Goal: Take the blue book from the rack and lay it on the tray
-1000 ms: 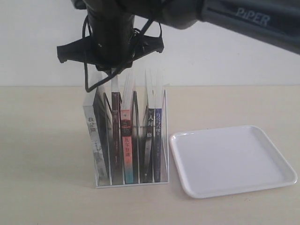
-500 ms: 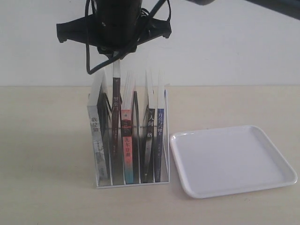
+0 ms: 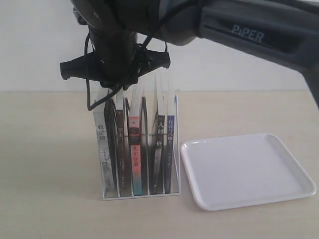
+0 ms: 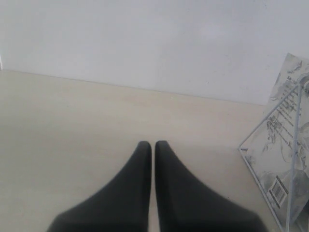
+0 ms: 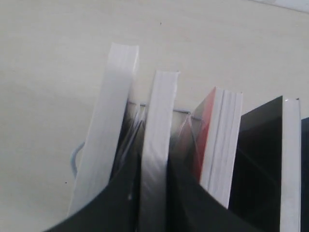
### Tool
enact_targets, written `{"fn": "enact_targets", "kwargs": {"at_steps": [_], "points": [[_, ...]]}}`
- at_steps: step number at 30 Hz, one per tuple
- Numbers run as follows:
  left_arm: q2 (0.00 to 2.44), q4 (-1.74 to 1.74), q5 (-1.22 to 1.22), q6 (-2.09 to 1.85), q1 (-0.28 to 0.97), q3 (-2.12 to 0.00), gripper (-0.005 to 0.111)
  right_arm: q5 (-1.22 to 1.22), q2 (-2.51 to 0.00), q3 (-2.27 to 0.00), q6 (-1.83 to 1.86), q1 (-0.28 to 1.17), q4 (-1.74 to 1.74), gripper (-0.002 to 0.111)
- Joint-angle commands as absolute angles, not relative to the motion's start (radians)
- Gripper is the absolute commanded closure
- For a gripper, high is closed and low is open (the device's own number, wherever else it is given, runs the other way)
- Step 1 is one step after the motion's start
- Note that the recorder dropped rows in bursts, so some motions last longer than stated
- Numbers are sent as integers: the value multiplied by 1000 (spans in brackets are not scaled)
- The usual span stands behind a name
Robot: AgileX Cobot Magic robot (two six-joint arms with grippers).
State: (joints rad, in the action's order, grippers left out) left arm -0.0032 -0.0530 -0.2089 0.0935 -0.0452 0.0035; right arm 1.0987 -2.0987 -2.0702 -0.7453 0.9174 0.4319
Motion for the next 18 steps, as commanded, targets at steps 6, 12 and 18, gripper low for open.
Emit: {"fn": "enact_targets", "kwargs": {"at_steps": [6,12,18], "points": [[0,-63,-200,103,-49,0,103,1059,-2081,-2070,-741,918,457,61],[0,-63,-200,103,-49,0,103,1139,-2009,-2070,-734,918,529,61],[0,-63,-200,103,-49,0,103,1196,-1998,-2070,-713,916,541,61]]}}
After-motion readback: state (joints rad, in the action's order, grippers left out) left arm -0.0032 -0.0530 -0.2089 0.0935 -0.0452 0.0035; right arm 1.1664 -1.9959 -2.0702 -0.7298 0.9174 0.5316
